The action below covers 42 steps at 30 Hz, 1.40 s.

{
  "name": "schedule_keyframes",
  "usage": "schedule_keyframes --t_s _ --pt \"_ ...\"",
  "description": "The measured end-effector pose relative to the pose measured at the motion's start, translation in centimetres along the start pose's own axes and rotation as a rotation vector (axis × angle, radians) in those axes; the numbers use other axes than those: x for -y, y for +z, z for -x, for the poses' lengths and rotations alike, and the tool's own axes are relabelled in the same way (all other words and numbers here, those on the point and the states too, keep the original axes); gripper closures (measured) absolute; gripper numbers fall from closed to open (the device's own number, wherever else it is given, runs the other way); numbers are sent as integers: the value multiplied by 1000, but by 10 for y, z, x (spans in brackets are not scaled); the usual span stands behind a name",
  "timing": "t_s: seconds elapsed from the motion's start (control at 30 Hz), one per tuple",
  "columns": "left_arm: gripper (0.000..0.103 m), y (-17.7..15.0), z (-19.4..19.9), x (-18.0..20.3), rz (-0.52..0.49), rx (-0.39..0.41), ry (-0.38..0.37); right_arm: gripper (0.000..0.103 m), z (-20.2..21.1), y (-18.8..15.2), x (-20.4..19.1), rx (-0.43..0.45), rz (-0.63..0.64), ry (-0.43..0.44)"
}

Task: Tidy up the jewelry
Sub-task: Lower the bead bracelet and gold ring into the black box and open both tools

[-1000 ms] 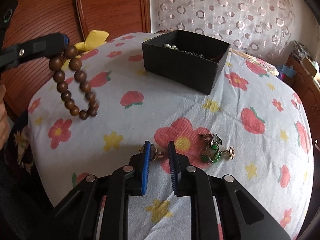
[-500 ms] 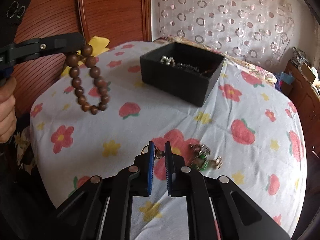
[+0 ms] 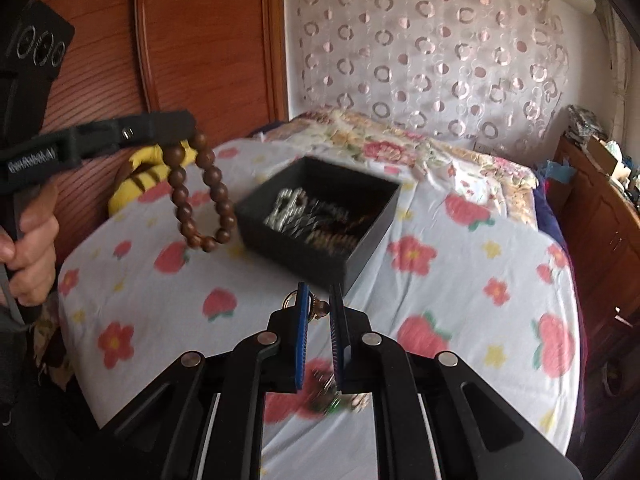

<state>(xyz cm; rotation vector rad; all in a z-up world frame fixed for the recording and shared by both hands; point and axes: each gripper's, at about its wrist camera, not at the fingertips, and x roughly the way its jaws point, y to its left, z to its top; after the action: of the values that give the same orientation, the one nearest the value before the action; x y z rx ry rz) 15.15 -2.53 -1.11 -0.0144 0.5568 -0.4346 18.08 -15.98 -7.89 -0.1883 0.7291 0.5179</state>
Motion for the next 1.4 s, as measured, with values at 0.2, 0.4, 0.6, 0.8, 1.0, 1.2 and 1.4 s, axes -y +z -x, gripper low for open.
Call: schedule_keyframes --t_s 0.2,0.4,0.6,0.8,1.0,1.2,1.4 --pt "91 26 -12 -1 11 17 -16 91 7 25 15 49 -26 -17" --pt "91 36 -36 -9 20 7 5 91 -1 47 18 69 -31 -33" --pt "91 15 -75 -27 48 -81 51 91 -26 57 19 47 -24 -49" --pt "91 -3 -93 -44 76 -134 77 91 -55 61 25 5 -51 -39" --pt "91 -9 -91 -50 87 -140 83 91 -76 68 24 -30 -48 -30" --pt "86 -9 -81 -50 93 -125 78 90 -88 71 21 -48 -37 -41" --pt "67 -16 -66 -45 88 -105 77 89 -81 69 22 -31 -42 -39"
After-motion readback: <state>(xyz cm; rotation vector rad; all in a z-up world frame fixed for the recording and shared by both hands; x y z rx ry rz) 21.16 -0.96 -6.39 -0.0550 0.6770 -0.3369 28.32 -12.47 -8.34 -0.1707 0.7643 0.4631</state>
